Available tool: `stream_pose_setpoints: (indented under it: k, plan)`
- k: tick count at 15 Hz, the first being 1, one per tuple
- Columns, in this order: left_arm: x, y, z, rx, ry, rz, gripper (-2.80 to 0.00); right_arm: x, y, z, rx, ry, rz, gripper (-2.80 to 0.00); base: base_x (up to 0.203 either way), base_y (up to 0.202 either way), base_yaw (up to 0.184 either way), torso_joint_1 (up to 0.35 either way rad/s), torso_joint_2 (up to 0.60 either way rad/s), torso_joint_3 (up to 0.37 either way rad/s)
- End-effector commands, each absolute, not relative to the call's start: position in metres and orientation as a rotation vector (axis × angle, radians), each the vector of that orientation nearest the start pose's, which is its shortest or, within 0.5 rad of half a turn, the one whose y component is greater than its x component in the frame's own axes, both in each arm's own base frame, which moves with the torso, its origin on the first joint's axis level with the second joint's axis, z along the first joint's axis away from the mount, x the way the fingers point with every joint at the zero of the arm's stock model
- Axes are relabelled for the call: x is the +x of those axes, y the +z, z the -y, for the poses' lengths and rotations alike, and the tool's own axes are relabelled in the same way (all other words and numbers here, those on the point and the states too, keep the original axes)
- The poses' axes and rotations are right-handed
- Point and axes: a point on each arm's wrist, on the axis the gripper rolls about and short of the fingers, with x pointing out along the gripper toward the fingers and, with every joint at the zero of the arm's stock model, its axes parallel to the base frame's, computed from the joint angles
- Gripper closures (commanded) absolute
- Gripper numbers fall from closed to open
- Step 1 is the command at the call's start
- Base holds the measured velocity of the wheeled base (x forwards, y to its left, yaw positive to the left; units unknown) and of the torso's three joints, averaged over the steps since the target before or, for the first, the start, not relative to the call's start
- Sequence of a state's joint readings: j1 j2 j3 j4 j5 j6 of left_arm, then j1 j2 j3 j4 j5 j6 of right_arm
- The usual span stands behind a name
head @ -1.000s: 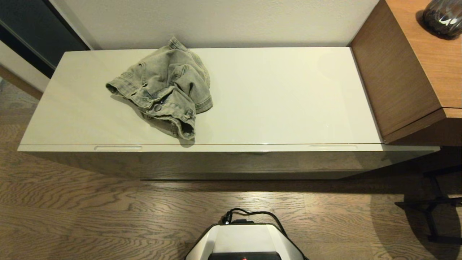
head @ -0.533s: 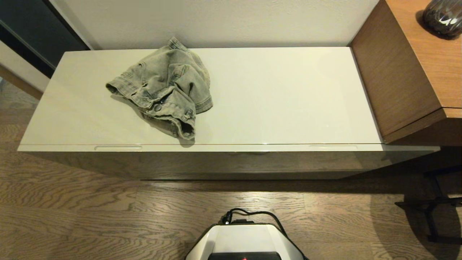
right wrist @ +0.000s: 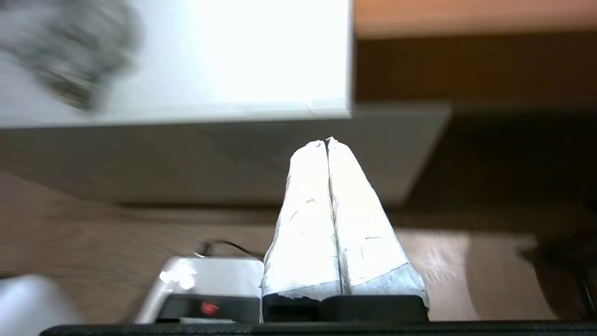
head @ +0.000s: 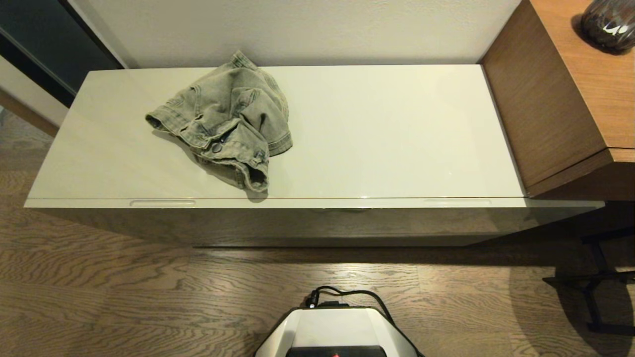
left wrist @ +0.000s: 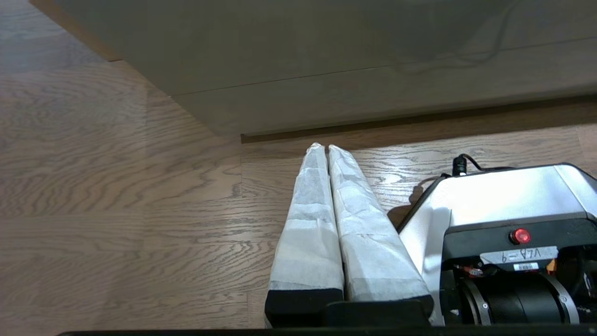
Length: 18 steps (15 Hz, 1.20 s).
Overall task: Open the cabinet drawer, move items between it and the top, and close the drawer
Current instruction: Open the drawer
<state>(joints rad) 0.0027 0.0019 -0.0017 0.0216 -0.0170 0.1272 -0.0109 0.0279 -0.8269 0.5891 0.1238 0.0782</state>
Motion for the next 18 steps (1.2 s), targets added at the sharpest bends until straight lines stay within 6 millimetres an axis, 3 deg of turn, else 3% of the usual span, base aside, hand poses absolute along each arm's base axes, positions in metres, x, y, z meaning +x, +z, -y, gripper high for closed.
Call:
stream_pose_setpoints:
  k: [1, 3, 4, 7, 9, 11, 15, 18]
  plan:
    - [-0.023, 0.074, 0.000, 0.130, -0.018, -0.022, 0.00, -0.157, 0.256, -0.006, 0.092, 0.145, 0.216, 0.00, 0.000, 0.000, 0.000, 0.000, 0.00, 0.000]
    - [-0.023, 0.074, 0.000, 0.130, -0.017, -0.020, 0.00, -0.144, 0.310, -0.006, 0.216, 0.161, 0.137, 0.00, 0.000, 0.000, 0.000, 0.000, 0.00, 0.000]
    - [-0.023, 0.074, 0.000, 0.130, -0.017, -0.020, 0.00, -0.131, 0.324, -0.006, 0.279, 0.170, 0.060, 0.00, 0.000, 0.000, 0.000, 0.000, 0.00, 0.000]
    - [-0.023, 0.074, 0.001, 0.144, -0.021, -0.020, 0.00, -0.078, 0.338, -0.011, 0.384, 0.258, -0.192, 0.00, 0.000, 0.000, 0.000, 0.000, 0.00, 0.000]
    - [-0.023, 0.074, 0.001, 0.144, -0.021, -0.020, 0.00, -0.030, 0.330, -0.012, 0.396, 0.213, -0.337, 0.00, 0.000, 0.000, 0.000, 0.000, 0.00, 0.000]
    - [-0.023, 0.074, 0.001, 0.144, -0.021, -0.020, 0.00, 0.002, 0.319, -0.008, 0.400, 0.199, -0.333, 0.00, 0.000, 0.000, 0.000, 0.000, 0.00, 0.000]
    - [-0.023, 0.074, 0.001, 0.144, -0.021, -0.020, 0.00, 0.056, 0.291, 0.000, 0.399, 0.165, -0.392, 0.00, 0.000, 0.000, 0.000, 0.000, 0.00, 0.000]
    - [-0.023, 0.074, 0.001, 0.144, -0.021, -0.020, 0.00, 0.074, 0.248, -0.002, 0.329, 0.208, -0.493, 0.00, 0.000, 0.000, 0.000, 0.000, 0.00, 0.000]
